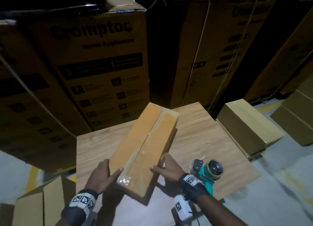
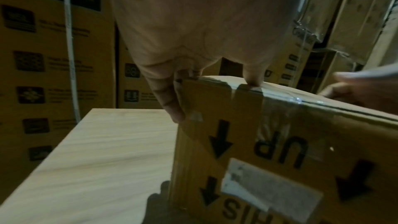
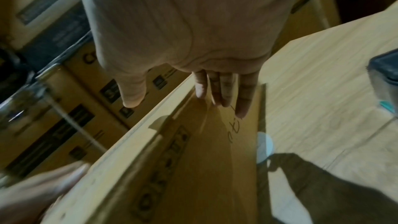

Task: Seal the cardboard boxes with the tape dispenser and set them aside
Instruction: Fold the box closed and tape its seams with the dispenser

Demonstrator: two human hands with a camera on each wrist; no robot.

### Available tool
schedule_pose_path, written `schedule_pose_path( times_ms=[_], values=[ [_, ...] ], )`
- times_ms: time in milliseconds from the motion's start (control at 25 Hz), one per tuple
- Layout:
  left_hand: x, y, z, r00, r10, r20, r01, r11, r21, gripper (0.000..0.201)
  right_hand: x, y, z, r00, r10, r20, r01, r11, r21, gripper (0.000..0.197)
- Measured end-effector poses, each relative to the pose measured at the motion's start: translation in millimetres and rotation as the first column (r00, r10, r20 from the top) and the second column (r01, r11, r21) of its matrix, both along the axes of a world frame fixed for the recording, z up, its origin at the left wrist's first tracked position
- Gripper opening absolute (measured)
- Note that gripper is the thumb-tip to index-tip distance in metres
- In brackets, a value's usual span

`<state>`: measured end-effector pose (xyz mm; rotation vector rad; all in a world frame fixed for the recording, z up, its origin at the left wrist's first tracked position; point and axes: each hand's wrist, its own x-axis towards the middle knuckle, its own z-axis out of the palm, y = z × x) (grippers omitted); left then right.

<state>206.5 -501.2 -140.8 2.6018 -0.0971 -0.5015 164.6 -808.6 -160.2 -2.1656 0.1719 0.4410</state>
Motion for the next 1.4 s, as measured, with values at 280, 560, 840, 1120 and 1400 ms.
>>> schedule_pose_path(
  times_ms=[280,560,840,1120,1400],
  values=[
    [-36,-57,-14,0.976,-0.171,-0.133,0.154,0.98,-0.125,0.072,47,-39,-14,0.99,-0.14,0.021,0.14,0.99,-0.008,0.092],
    [-39,-64,-10,0.979,-0.201,-0.043,0.203,0.978,0.04,0.068,11,-46,-47,0.997,-0.066,0.038,0.066,0.998,0.007,0.1],
    [-22,-47,-8,0.983,-0.182,-0.036,0.184,0.981,0.063,0.071,-20,-56,-20,0.987,0.16,-0.019,-0.157,0.981,0.117,0.099],
    [-13,-40,-5,0.961,-0.104,0.258,0.107,0.994,0.0,0.089,-70,-111,-49,0.841,-0.522,0.14,0.54,0.803,-0.253,0.019],
    [-27,-48,-18,0.927,-0.205,0.316,0.193,0.979,0.069,0.065,-108,-138,-102,0.583,-0.74,-0.335,0.747,0.65,-0.137,0.079]
  ],
)
